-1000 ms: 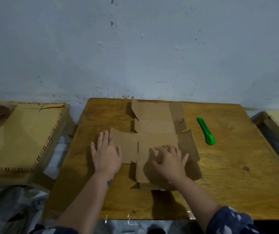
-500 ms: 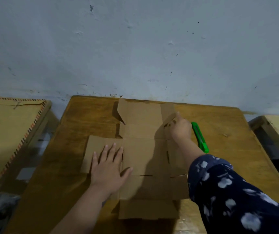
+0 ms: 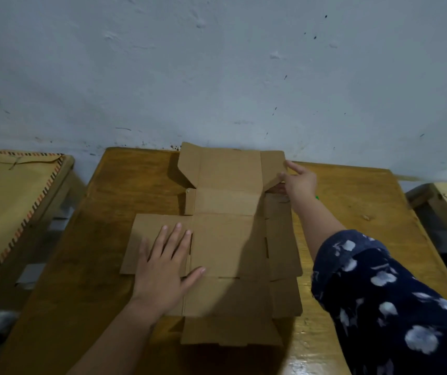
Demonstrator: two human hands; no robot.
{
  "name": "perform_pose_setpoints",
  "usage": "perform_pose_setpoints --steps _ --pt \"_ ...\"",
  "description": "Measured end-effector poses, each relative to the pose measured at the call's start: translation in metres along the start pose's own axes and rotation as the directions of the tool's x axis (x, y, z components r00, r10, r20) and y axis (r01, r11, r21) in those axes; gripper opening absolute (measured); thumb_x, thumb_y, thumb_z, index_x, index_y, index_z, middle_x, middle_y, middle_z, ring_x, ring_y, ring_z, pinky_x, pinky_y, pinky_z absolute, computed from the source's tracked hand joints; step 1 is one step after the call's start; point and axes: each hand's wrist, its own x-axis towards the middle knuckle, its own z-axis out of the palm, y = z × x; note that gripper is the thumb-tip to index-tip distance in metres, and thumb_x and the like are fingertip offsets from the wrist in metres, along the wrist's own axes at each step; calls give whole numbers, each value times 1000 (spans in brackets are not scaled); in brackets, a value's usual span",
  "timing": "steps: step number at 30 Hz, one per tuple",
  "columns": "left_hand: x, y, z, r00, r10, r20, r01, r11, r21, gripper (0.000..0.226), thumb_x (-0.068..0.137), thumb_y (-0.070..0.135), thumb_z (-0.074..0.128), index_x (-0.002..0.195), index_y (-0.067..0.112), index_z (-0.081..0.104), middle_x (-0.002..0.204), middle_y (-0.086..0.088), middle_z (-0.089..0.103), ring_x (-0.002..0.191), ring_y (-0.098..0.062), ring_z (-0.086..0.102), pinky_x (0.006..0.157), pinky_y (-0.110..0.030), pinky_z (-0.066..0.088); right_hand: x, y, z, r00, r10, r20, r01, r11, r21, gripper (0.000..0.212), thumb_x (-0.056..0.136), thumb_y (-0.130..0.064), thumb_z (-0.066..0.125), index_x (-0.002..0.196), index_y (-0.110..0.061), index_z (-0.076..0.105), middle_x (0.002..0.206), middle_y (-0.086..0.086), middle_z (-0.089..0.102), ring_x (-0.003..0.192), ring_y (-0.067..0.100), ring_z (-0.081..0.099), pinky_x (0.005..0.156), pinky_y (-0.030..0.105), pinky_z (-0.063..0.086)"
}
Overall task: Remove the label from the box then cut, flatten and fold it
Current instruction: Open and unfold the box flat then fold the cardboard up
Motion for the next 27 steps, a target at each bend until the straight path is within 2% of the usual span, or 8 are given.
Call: perform_pose_setpoints --steps 3,7,10,13,17,21,25,27 --pt "10 1 -4 1000 -27 -12 27 999 -19 94 66 82 -23 145 32 -15 154 7 -19 143 -18 -20 115 -54 -8 -11 -8 -11 997 -74 -10 74 995 64 36 86 -2 63 118 -17 63 79 -7 62 67 17 69 76 40 59" --pt "15 2 -8 999 -47 2 47 999 -25 94 69 80 -16 147 28 -15 156 7 -19 144 -17 -22 116 -52 -10 -30 2 -24 988 -151 -35 151 989 -6 33 84 -9 67 115 -20 64 83 -3 63 76 19 68 80 41 57" --pt "14 3 -8 998 -62 11 63 997 -33 98 67 81 -15 146 23 -20 154 5 -22 144 -16 -23 116 -50 -12 -41 15 -31 984 -171 -56 169 985 -41 31 84 -13 68 112 -24 63 94 6 66 88 22 66 86 40 54" --pt "14 2 -8 996 -88 0 88 995 -53 101 66 82 -14 145 20 -21 154 2 -23 144 -16 -21 116 -49 -12 -47 26 -36 980 -195 -48 191 979 -75 28 85 -16 67 108 -29 58 98 8 66 89 23 65 86 42 53" --pt "12 6 -12 994 -112 14 112 993 -41 101 70 83 -10 146 18 -20 157 -1 -19 144 -18 -21 116 -51 -11 -54 33 -39 974 -224 -19 222 971 -88 28 88 -15 63 109 -29 52 98 9 68 87 22 67 79 37 51" --pt "3 9 -19 982 -187 7 188 981 -58 101 74 84 4 147 17 -17 159 -2 -16 145 -18 -19 110 -55 -17 -59 39 -38 976 -215 -23 212 973 -94 27 89 -10 61 112 -20 51 90 7 68 77 17 66 60 26 45" --pt "-6 4 -17 987 -151 56 155 984 -84 112 68 90 9 144 17 -26 153 1 -28 143 -16 -24 113 -54 -15 -67 46 -38 974 -222 -44 214 967 -141 27 89 -13 62 112 -22 52 92 5 66 80 16 61 56 25 41" --pt "-9 2 -15 984 -152 91 163 978 -130 115 66 91 13 142 16 -30 155 0 -27 142 -15 -25 116 -51 -12 -71 50 -40 977 -208 -48 200 970 -138 27 88 -12 62 112 -20 52 93 5 64 83 16 59 56 24 39"
